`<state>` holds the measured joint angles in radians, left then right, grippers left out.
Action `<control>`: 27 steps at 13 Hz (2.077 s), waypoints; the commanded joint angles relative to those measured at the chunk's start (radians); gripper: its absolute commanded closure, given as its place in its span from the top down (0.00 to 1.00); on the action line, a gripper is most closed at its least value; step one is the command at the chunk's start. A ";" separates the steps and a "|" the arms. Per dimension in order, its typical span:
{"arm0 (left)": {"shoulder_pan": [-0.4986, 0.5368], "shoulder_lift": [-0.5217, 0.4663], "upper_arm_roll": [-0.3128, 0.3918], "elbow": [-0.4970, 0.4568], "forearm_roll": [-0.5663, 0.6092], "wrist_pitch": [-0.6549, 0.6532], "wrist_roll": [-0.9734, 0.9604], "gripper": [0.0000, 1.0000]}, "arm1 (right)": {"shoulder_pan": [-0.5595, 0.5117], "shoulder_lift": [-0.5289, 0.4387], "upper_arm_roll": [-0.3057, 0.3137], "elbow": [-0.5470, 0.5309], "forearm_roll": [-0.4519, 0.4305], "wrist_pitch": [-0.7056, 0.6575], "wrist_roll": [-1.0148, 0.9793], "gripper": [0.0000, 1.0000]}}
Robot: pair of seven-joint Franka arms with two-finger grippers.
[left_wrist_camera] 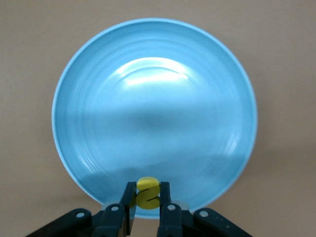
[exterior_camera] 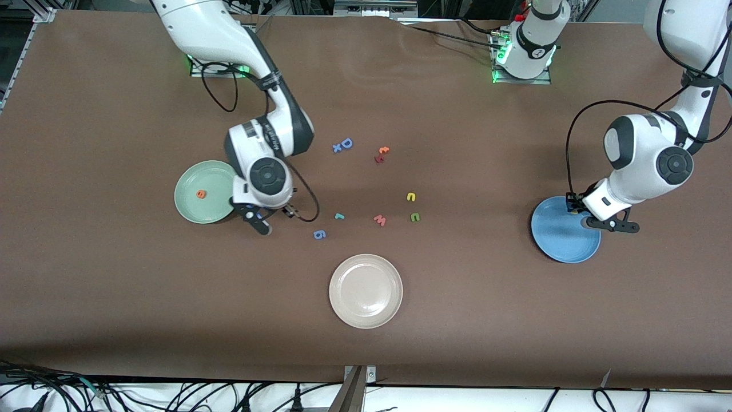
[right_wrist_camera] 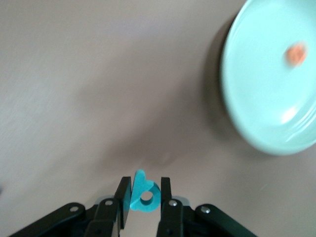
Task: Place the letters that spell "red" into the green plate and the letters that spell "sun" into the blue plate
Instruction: 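Place the yellow 2 on the blue plate while the right gripper carries teal b, then grasp the yellow u with the left gripper while the right gripper grasps teal letter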
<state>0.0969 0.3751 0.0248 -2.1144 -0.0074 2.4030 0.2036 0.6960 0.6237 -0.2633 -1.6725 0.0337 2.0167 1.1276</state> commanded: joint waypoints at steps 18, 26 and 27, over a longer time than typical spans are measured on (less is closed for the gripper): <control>-0.164 -0.005 -0.086 0.122 -0.017 -0.080 -0.033 0.65 | -0.039 -0.239 -0.243 -0.541 0.147 0.151 -0.405 0.99; -0.561 0.105 -0.089 0.235 -0.126 -0.087 -0.499 0.65 | -0.024 -0.252 -0.197 -0.325 0.149 -0.012 -0.399 1.00; -0.600 0.148 -0.088 0.278 -0.129 -0.082 -0.530 0.65 | -0.023 -0.251 -0.173 -0.299 0.150 -0.006 -0.390 1.00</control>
<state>-0.4413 0.4261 -0.0803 -1.9430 -0.1050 2.3236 -0.2641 0.6732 0.3774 -0.4731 -2.0170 0.1666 2.0304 0.7392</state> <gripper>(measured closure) 0.348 0.000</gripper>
